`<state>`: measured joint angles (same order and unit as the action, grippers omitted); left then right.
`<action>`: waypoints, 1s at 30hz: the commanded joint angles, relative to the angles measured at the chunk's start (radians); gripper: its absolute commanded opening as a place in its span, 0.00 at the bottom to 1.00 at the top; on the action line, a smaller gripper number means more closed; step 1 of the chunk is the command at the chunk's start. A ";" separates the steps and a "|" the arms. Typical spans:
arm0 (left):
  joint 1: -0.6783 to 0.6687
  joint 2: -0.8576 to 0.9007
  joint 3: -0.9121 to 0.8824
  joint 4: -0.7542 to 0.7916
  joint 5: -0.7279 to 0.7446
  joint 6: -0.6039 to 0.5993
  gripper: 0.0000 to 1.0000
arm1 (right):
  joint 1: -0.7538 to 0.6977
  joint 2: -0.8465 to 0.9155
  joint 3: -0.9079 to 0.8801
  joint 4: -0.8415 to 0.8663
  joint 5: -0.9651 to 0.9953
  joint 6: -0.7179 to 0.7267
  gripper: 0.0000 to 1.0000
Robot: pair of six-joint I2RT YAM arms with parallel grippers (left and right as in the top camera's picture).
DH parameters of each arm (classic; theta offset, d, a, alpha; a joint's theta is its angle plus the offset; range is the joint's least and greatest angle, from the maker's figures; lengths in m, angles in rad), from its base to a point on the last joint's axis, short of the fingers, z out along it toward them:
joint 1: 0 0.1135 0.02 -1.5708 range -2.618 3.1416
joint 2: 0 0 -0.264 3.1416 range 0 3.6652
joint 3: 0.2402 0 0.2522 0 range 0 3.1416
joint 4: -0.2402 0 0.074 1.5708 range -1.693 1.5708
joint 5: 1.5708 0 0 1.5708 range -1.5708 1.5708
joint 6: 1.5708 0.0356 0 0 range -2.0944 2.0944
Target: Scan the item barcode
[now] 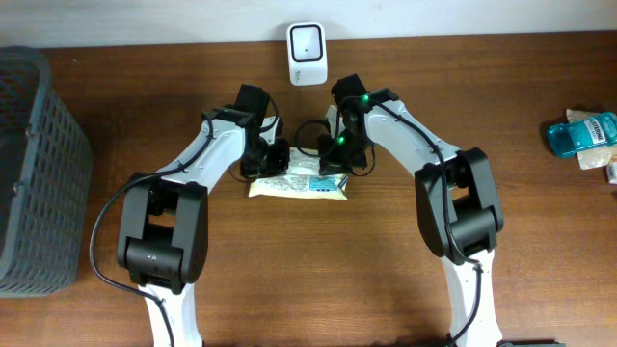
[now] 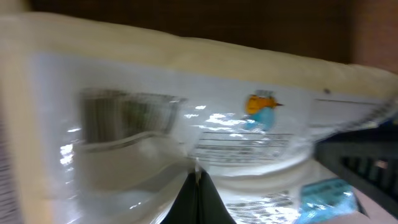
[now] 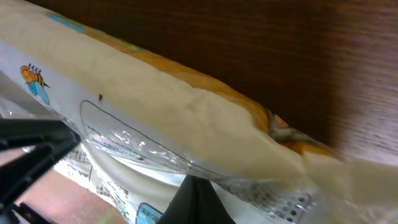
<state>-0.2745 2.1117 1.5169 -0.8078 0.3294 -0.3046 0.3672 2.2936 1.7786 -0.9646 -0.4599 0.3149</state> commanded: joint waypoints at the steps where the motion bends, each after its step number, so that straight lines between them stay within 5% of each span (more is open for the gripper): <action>1: 0.037 0.021 -0.010 -0.032 -0.241 -0.024 0.00 | -0.038 0.003 -0.023 -0.017 0.211 0.018 0.04; 11: 0.050 -0.158 0.010 -0.042 -0.241 -0.024 0.00 | -0.121 0.003 0.261 -0.217 0.210 -0.056 0.09; 13: 0.056 -0.205 0.010 -0.042 -0.249 -0.024 0.00 | -0.127 0.003 0.338 -0.291 0.208 -0.077 0.21; 17: 0.093 -0.279 0.010 -0.048 -0.328 -0.024 0.00 | -0.128 0.003 0.428 -0.441 0.208 -0.133 0.84; 19: 0.123 -0.290 0.010 -0.061 -0.354 -0.024 0.24 | -0.126 0.004 0.420 -0.489 0.207 -0.145 0.99; 21: 0.159 -0.287 0.009 -0.086 -0.355 -0.024 0.70 | -0.121 0.004 0.367 -0.489 0.207 -0.147 0.99; 23: 0.183 -0.285 0.009 -0.109 -0.354 -0.024 0.98 | -0.117 0.004 0.323 -0.465 0.205 -0.146 0.99; 30: 0.248 -0.285 0.008 -0.172 -0.352 -0.024 0.99 | -0.056 0.004 0.045 -0.202 0.015 -0.128 0.99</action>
<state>-0.0429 1.8271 1.5234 -0.9695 -0.0124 -0.3260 0.2714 2.2955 1.9091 -1.2228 -0.3477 0.1799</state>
